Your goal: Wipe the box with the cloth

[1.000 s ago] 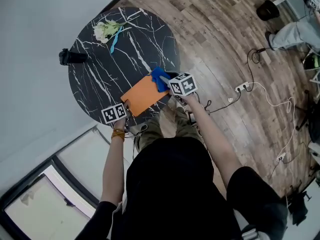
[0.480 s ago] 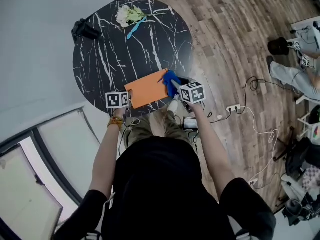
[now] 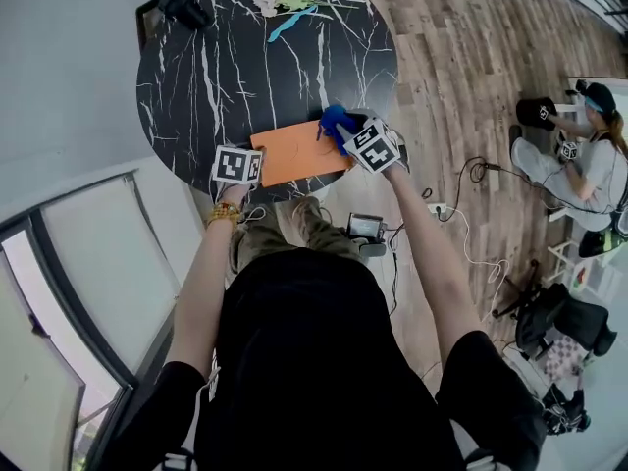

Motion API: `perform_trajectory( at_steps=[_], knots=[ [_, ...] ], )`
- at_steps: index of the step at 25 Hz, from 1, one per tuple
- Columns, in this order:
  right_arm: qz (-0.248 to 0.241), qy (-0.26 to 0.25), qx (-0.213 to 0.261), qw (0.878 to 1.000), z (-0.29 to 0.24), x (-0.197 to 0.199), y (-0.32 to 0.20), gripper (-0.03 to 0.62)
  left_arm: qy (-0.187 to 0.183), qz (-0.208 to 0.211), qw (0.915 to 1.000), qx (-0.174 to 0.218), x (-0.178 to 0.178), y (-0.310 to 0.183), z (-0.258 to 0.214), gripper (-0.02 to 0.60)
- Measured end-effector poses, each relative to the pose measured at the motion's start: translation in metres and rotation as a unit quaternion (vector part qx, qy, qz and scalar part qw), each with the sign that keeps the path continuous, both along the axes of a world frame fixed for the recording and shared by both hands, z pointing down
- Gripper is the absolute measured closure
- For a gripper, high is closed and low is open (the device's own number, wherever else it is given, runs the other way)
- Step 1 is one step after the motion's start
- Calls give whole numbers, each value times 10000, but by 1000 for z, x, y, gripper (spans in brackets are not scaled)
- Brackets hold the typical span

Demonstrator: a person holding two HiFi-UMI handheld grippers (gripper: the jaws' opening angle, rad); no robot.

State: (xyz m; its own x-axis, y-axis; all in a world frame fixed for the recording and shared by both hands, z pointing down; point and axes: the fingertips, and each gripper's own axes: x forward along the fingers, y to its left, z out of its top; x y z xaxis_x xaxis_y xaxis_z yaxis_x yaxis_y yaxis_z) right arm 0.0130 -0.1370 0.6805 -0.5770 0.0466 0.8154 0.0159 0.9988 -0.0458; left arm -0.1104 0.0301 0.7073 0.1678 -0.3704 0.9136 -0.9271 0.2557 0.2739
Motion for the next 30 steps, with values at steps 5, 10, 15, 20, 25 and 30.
perform_trajectory(
  at_steps=[5, 10, 15, 20, 25, 30],
  knots=[
    [-608, 162, -156, 9979, 3, -34, 20, 511, 213, -180, 9992, 280, 1, 0, 2, 462],
    [-1165, 387, -403, 9916, 9, -81, 66, 511, 250, -154, 9988, 395, 3, -1, 2, 462],
    [-1918, 416, -405, 9797, 3, -136, 130, 511, 391, -153, 9980, 476, 1, -1, 2, 460],
    [-2131, 739, -585, 9725, 8, -129, 129, 511, 709, -376, 9951, 579, 1, 1, 3, 460],
    [-1435, 1157, -699, 9804, 14, -76, 60, 510, 1004, -637, 9897, 800, -2, -1, 4, 453],
    [-1226, 1557, -765, 9772, 17, -47, 29, 510, 1081, -619, 9887, 831, 0, 1, 4, 451]
  ],
)
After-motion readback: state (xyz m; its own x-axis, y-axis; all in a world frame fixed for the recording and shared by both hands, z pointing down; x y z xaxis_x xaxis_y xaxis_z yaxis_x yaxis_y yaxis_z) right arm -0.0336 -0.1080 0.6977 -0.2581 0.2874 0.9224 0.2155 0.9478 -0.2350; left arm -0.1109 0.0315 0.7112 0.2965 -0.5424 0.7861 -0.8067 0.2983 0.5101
